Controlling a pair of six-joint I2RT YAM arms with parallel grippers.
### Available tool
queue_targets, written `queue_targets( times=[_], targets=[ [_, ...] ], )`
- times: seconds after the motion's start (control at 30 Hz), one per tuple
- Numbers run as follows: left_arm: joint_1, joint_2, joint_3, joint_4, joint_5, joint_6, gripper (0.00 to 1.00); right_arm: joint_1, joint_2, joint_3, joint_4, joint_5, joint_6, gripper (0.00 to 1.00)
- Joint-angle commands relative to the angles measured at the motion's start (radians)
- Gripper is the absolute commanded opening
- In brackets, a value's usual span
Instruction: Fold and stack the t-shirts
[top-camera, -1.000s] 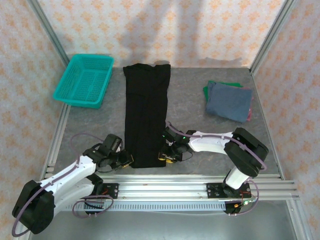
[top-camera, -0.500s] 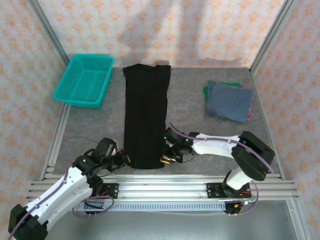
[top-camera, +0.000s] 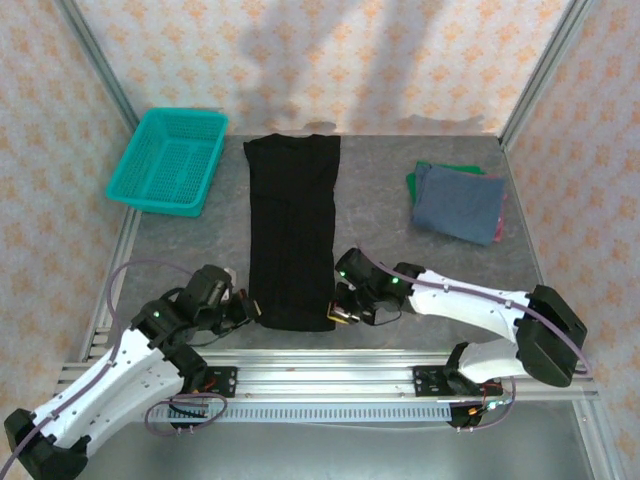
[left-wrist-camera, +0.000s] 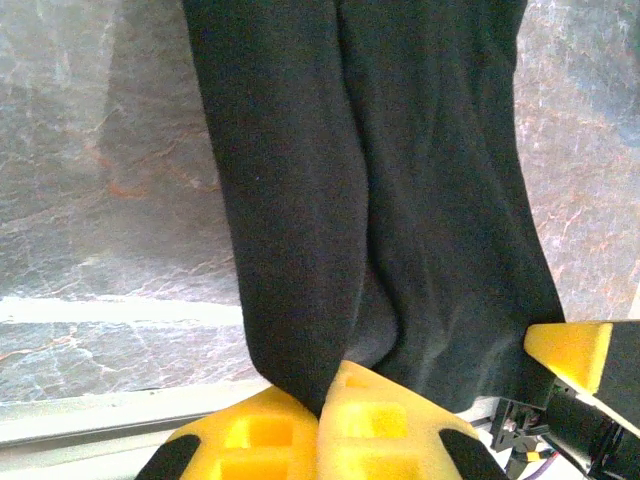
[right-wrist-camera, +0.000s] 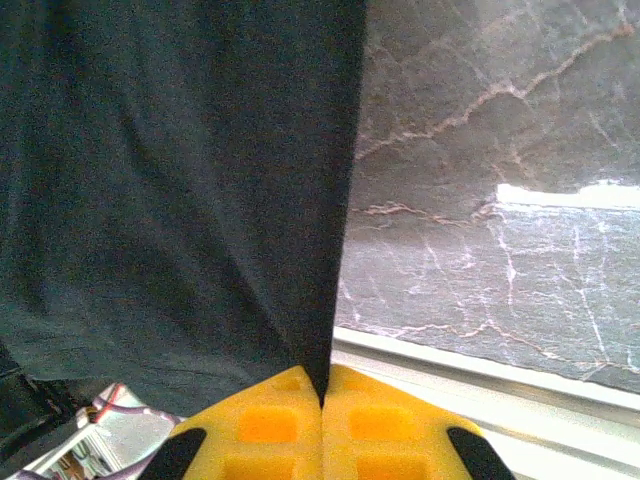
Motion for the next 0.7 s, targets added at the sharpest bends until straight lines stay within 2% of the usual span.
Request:
queue_targets(
  times=[0.0, 0.07, 0.23, 0.33, 0.5, 0.67],
  targets=[
    [0.014, 0.116, 0.121, 0.008, -0.054, 0.033, 0.00, -0.048, 0.032, 0.100, -0.100, 0.038, -0.066, 0.00],
    [0.054, 0.201, 0.194, -0.016, -0.058, 0.084, 0.00, -0.097, 0.062, 0.157, -0.134, 0.035, -0.117, 0.00],
    [0.234, 0.327, 0.315, 0.013, -0.011, 0.170, 0.00, -0.222, 0.189, 0.334, -0.237, -0.004, -0.266, 0.00],
    [0.306, 0.430, 0.419, 0.013, 0.006, 0.236, 0.00, -0.288, 0.282, 0.461, -0.288, -0.016, -0.342, 0.00],
    [0.383, 0.608, 0.585, 0.000, 0.009, 0.330, 0.00, -0.379, 0.441, 0.681, -0.375, -0.027, -0.436, 0.00],
    [0.438, 0.734, 0.681, 0.014, 0.008, 0.372, 0.00, -0.440, 0.584, 0.874, -0.444, -0.035, -0.493, 0.00]
  ],
)
